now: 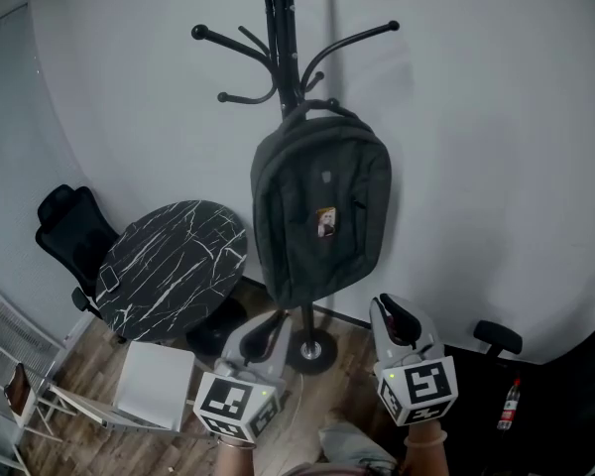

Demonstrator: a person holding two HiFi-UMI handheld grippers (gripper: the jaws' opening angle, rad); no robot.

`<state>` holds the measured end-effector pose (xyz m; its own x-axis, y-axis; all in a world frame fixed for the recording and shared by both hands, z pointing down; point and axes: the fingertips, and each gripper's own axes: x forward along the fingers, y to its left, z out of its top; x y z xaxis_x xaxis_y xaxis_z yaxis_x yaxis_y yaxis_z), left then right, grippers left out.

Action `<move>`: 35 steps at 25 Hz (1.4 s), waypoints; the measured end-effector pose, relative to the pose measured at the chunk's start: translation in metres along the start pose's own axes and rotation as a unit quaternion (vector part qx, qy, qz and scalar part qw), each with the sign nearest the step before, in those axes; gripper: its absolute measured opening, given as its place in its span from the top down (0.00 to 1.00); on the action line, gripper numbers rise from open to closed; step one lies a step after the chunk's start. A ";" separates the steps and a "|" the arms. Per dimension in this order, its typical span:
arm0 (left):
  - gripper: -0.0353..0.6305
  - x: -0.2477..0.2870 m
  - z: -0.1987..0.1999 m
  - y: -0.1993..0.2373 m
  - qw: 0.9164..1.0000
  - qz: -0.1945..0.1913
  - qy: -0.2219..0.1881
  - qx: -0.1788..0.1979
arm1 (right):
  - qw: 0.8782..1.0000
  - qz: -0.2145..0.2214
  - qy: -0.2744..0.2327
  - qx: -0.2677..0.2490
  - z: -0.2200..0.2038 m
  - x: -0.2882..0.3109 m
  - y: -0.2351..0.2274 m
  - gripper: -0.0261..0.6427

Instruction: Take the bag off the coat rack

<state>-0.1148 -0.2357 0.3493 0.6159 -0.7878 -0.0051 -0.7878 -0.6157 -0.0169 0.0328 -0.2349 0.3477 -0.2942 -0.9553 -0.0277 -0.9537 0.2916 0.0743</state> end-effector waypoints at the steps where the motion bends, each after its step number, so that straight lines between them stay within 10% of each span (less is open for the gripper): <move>1: 0.91 0.004 0.000 0.003 1.000 0.001 0.002 0.000 | 1.000 0.000 0.001 0.001 0.000 0.004 -0.003 0.89; 35: 0.74 0.083 -0.028 0.099 0.994 0.096 0.047 -0.032 | 0.999 0.002 0.035 -0.013 -0.034 0.131 -0.094 0.76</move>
<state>-0.1419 -0.3619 0.3754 0.4521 -0.8873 0.0907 -0.8919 -0.4505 0.0384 0.0854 -0.3894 0.3713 -0.2926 -0.9553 0.0430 -0.9501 0.2955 0.1000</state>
